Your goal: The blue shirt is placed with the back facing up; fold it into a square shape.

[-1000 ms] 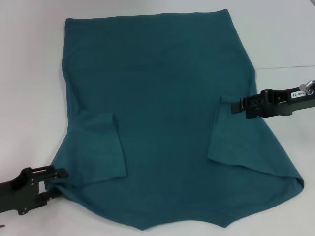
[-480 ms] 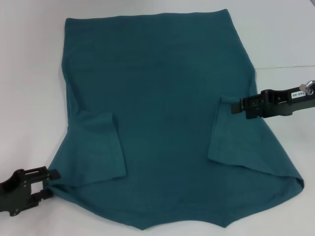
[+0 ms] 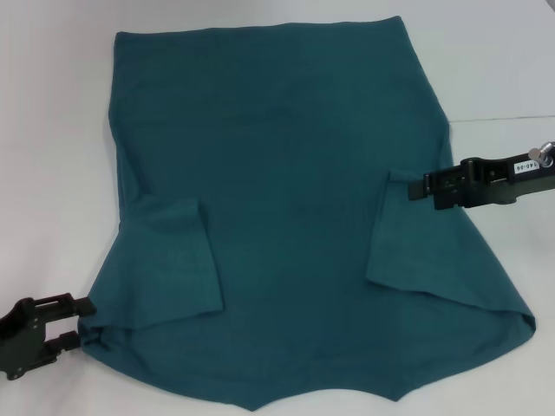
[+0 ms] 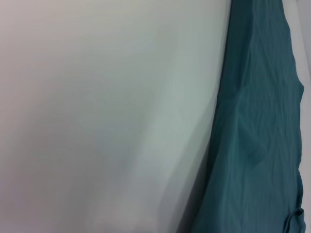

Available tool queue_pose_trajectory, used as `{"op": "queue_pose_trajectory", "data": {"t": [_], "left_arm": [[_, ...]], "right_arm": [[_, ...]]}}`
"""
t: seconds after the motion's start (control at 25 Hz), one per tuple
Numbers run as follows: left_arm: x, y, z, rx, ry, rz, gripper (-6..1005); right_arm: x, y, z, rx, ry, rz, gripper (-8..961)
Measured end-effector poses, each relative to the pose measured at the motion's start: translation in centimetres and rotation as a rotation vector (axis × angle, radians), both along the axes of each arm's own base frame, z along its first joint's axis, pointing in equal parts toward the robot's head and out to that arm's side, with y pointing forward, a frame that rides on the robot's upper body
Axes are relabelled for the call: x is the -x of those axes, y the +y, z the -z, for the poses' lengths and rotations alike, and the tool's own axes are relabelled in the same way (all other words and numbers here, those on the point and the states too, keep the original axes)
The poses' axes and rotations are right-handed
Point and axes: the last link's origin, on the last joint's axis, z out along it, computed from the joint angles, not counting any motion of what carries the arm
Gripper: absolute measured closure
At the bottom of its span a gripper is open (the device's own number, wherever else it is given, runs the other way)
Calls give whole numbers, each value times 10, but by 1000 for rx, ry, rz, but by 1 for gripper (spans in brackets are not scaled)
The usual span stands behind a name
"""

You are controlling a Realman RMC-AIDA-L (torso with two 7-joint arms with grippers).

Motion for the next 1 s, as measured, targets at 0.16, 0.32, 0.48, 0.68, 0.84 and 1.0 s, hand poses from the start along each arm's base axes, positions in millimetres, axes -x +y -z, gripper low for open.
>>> {"op": "queue_pose_trajectory", "data": {"t": [0.16, 0.32, 0.48, 0.68, 0.84, 1.0], "left_arm": [[1, 1, -4, -11, 15, 6, 467], [2, 10, -8, -41, 56, 26, 475], [-2, 21, -3, -46, 85, 41, 482], [-7, 29, 4, -35, 99, 57, 492], [-7, 27, 6, -21, 96, 58, 499], [-5, 17, 9, 5, 75, 56, 507]], "right_arm": [[0, 0, 0, 0, 0, 0, 271], [0, 0, 0, -1, 0, -2, 270], [-1, 0, -1, -2, -1, -1, 270], [-1, 0, -1, -4, -1, 0, 270], [-1, 0, -2, -5, -1, 0, 272], [-1, 0, -2, -6, -2, 0, 272]]}}
